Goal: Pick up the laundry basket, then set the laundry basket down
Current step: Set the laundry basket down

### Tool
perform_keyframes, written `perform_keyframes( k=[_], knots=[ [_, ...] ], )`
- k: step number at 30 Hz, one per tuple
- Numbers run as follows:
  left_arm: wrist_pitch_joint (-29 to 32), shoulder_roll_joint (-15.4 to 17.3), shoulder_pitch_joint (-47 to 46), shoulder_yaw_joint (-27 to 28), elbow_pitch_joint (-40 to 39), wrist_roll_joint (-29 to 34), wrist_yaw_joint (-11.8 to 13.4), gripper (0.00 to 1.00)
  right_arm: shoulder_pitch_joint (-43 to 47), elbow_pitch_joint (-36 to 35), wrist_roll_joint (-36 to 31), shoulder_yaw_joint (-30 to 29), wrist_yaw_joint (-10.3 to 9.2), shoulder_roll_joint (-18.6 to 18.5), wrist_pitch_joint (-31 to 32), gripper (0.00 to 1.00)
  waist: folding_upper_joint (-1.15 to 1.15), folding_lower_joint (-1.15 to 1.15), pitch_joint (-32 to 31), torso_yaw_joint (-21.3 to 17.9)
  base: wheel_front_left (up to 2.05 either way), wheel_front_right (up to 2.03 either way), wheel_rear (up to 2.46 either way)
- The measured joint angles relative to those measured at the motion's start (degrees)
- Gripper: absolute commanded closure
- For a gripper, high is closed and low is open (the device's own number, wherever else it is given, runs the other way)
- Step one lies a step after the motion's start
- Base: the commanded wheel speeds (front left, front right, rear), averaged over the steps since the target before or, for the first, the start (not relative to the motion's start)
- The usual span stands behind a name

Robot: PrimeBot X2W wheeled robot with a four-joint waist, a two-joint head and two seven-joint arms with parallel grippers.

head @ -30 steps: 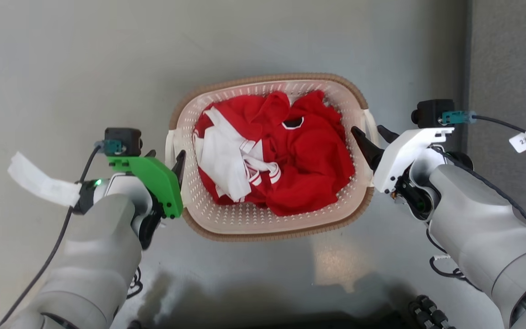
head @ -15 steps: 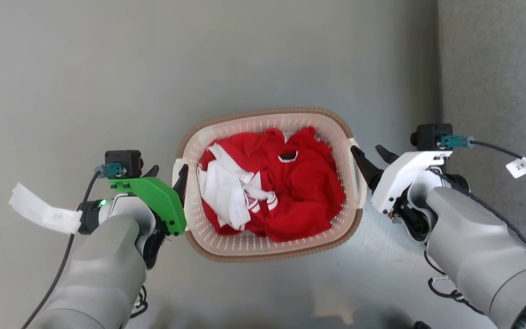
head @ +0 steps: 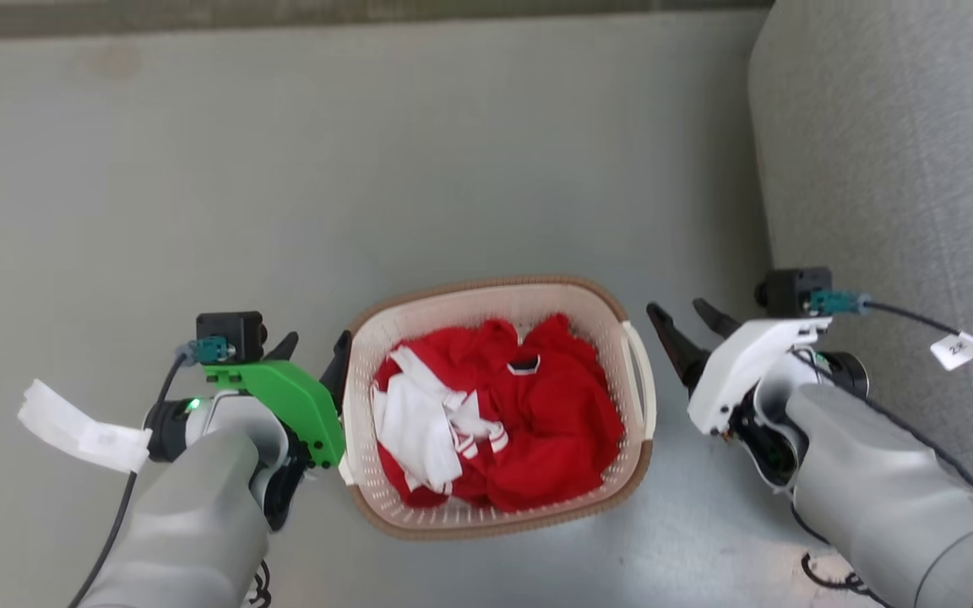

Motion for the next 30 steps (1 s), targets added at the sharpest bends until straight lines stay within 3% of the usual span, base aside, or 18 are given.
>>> perform_keyframes(
  k=[10, 20, 30],
  knots=[
    [0.0, 2.4, 2.0, 4.5, -6.6, 3.9, 0.0, 0.00, 3.4, -1.7, -3.7, 0.9, 0.00, -1.3, -0.5, 0.00, 0.00, 0.00, -7.8, 0.1, 0.00, 0.00, 0.00],
    [0.0, 4.4, 7.3, 11.1, -14.9, 8.3, 2.2, 0.00, 3.7, -9.3, -9.3, -10.7, -0.27, -4.2, -0.5, 0.00, 0.00, 0.00, -15.1, 0.3, 0.00, 0.00, 0.00],
    [0.0, 5.2, 11.8, 17.5, -25.0, 14.1, 5.2, 0.00, 7.9, -20.2, -17.3, -20.7, -3.20, -5.9, -0.6, 0.00, 0.00, 0.00, -19.1, 0.4, 0.00, 0.00, 0.00]
  ],
)
